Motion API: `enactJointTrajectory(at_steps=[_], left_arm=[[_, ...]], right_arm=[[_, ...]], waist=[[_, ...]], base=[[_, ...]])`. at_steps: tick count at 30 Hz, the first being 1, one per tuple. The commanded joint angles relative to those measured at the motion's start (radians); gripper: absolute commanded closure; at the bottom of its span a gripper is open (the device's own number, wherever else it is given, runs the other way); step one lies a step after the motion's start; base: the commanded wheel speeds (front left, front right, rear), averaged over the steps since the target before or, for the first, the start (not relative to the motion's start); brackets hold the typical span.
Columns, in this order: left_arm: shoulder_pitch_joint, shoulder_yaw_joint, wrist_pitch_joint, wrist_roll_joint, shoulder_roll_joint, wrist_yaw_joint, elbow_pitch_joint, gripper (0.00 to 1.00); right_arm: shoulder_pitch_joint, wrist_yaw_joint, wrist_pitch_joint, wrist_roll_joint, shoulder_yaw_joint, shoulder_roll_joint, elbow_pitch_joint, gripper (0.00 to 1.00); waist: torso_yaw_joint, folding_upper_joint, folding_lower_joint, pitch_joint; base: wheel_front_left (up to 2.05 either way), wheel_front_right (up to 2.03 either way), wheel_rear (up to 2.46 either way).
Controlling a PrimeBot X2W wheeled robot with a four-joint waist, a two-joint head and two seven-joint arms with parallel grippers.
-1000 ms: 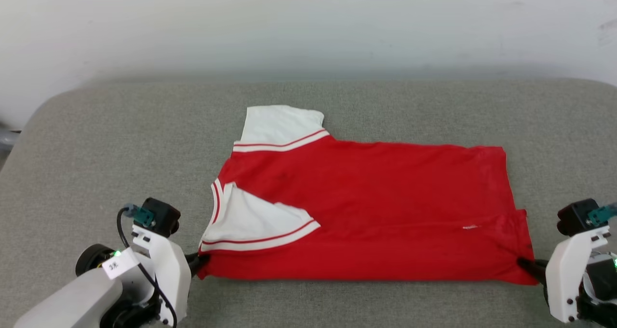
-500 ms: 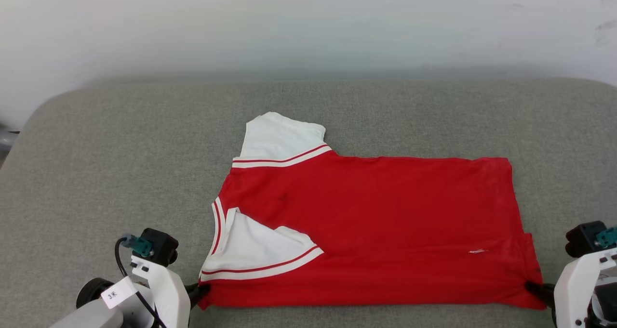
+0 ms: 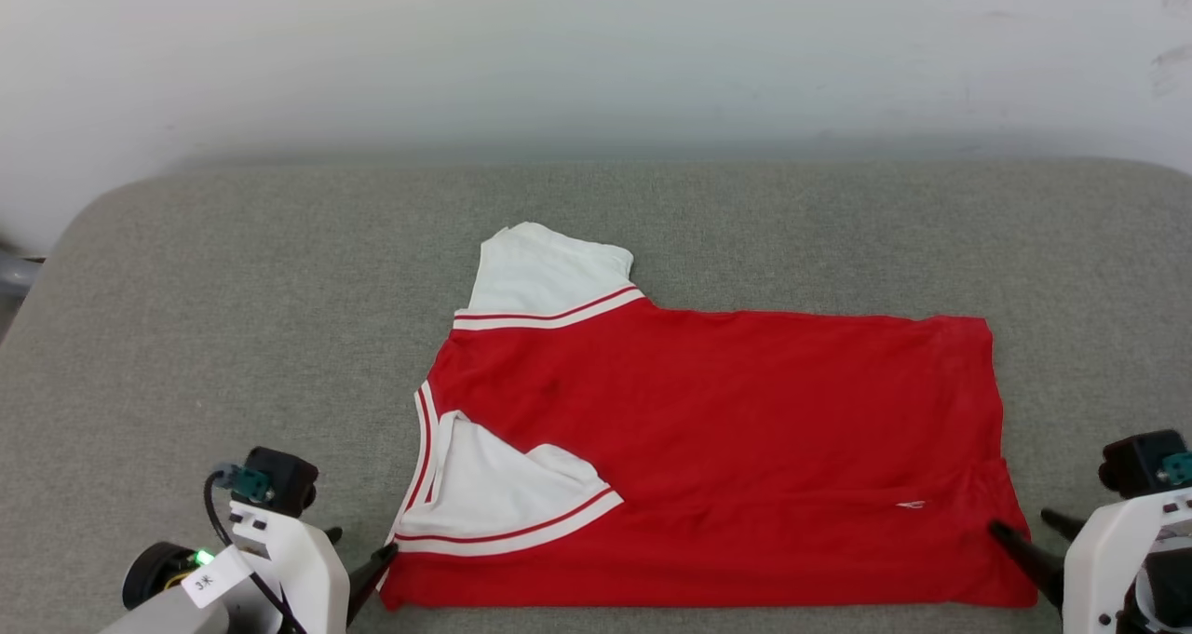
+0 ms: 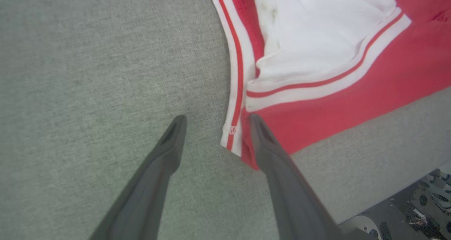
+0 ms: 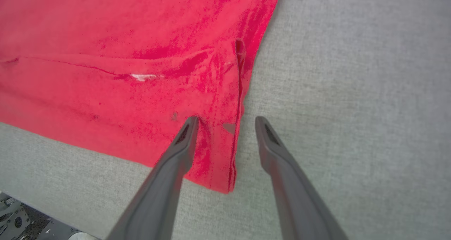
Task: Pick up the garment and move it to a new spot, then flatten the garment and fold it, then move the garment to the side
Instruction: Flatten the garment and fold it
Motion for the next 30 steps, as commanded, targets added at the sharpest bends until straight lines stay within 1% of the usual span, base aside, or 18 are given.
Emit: enactJointTrajectory(at_steps=[1, 3, 6, 11, 15, 18, 20, 23, 27, 30], left_arm=[[-0.007, 0.011, -0.016, 0.008, 0.009, 0.004, -0.009, 0.0], [-0.024, 0.016, -0.032, 0.029, 0.024, 0.012, -0.023, 0.0], [-0.054, 0.036, -0.052, 0.044, 0.038, 0.024, -0.052, 0.0], [-0.137, 0.067, -0.083, 0.089, 0.044, 0.039, -0.069, 0.0], [-0.224, 0.086, -0.076, 0.105, 0.024, 0.028, -0.073, 0.0], [-0.298, 0.11, -0.052, 0.092, 0.008, 0.012, -0.052, 0.0], [-0.36, 0.121, -0.029, 0.097, 0.007, -0.004, -0.029, 0.0], [-0.445, 0.145, 0.018, 0.071, -0.01, -0.022, 0.016, 0.0], [-0.566, 0.164, 0.131, 0.036, -0.023, -0.041, 0.09, 0.0], [-0.652, 0.152, 0.242, 0.024, -0.03, -0.057, 0.126, 0.0]], right_arm=[[0.017, -0.001, -0.029, -0.011, -0.015, 0.006, -0.011, 0.0], [0.015, -0.001, -0.096, -0.044, -0.053, 0.011, -0.024, 0.0], [0.02, -0.001, -0.184, -0.096, -0.106, 0.038, -0.049, 0.0], [0.022, -0.001, -0.317, -0.186, -0.199, 0.11, -0.124, 0.0], [0.033, -0.001, -0.376, -0.261, -0.27, 0.183, -0.198, 0.0], [0.049, -0.001, -0.389, -0.308, -0.299, 0.231, -0.26, 0.0], [0.056, -0.001, -0.387, -0.336, -0.306, 0.259, -0.304, 0.0], [0.063, -0.001, -0.38, -0.369, -0.31, 0.288, -0.362, 0.0], [0.047, -0.001, -0.371, -0.397, -0.303, 0.315, -0.425, 0.0], [0.032, -0.001, -0.367, -0.416, -0.3, 0.325, -0.462, 0.0]], waist=[[0.002, 0.0, 0.0, -0.013], [0.002, 0.0, 0.0, -0.023], [0.002, 0.0, 0.0, -0.033], [-0.013, 0.0, 0.0, -0.029], [-0.031, 0.0, 0.0, -0.005], [-0.046, 0.0, 0.0, 0.026], [-0.061, 0.0, 0.0, 0.056], [-0.082, 0.0, 0.0, 0.105], [-0.112, 0.0, 0.0, 0.176], [-0.132, 0.0, 0.0, 0.229]], base=[[0.0, 0.0, 0.0], [0.0, 0.0, 0.0], [0.0, 0.0, 0.0], [0.0, 0.0, 0.0], [0.0, 0.0, 0.0], [0.0, 0.0, 0.0], [0.0, 0.0, 0.0], [0.0, 0.0, 0.0], [0.0, 0.0, 0.0], [0.0, 0.0, 0.0]])
